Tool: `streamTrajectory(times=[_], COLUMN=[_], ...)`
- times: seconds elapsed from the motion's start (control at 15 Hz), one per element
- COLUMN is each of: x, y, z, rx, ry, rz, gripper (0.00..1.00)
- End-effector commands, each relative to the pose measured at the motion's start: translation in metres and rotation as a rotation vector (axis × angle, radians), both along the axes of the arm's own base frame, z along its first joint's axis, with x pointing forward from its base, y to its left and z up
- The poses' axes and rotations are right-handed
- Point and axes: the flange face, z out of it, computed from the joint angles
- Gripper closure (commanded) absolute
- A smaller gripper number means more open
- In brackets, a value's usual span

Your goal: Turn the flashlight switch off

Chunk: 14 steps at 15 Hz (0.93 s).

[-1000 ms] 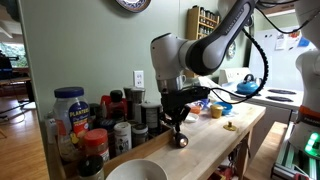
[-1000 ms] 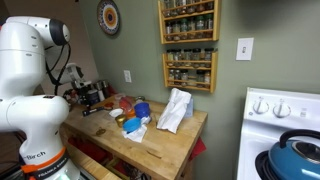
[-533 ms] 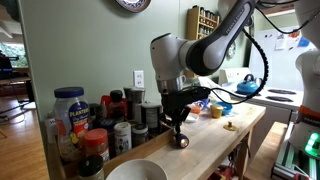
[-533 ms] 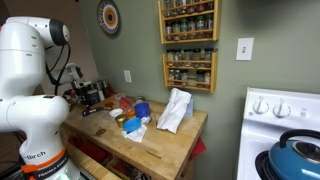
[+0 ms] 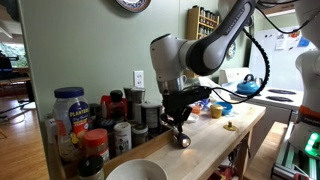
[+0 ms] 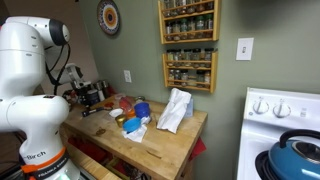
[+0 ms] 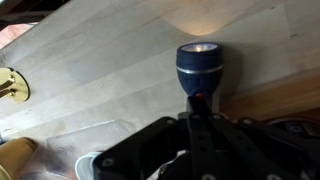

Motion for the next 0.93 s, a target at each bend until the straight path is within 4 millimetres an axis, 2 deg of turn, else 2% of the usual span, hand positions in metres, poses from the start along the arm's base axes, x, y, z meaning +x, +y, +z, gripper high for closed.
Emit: streamTrajectory(times=[0.0,0.87], x=[-0.007,-0.008], y=[-0.005,-0.001], z=[-0.009,-0.022], rx=[-0.047,-0.024], ry=[0.003,0.009], rz=[-0.007,-0.019], gripper=[1.00,1.00])
